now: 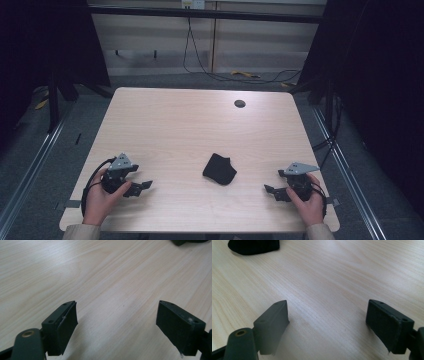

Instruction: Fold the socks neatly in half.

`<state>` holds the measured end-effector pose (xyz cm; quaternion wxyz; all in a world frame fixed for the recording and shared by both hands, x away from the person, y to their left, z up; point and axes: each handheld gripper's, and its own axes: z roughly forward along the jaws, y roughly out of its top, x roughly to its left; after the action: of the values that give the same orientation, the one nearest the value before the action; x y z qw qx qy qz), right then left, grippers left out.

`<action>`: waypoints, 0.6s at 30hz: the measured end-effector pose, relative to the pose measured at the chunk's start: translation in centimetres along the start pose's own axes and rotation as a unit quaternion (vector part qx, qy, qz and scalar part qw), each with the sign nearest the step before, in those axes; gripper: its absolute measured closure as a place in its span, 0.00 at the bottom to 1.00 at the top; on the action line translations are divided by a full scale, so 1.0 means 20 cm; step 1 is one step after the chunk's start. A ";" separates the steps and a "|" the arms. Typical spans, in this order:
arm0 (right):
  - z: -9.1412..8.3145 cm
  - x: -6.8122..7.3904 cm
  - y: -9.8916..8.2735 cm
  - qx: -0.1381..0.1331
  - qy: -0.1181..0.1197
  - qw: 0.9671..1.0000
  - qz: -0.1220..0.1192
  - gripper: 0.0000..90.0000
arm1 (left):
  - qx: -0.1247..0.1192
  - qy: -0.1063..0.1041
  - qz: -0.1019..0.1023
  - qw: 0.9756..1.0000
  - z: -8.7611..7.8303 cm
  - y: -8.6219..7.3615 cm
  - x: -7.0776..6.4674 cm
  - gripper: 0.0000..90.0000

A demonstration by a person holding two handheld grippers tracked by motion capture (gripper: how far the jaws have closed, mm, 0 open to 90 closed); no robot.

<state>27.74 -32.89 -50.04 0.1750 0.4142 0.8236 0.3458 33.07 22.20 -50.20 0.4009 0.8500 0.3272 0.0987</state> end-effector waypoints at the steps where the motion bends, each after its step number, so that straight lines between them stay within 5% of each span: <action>1: 0.00 0.00 0.00 0.000 0.001 1.000 0.000 0.19 | -0.001 0.000 -0.003 1.000 -0.01 -0.01 0.00 0.19; 18: 0.00 0.00 0.00 0.001 0.000 1.000 0.001 0.19 | 0.005 0.015 -0.001 1.000 -0.06 -0.10 0.03 0.19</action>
<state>27.75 -32.87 -50.04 0.1741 0.4150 0.8238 0.3447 32.07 24.38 -51.00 0.3913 0.8501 0.3350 0.1095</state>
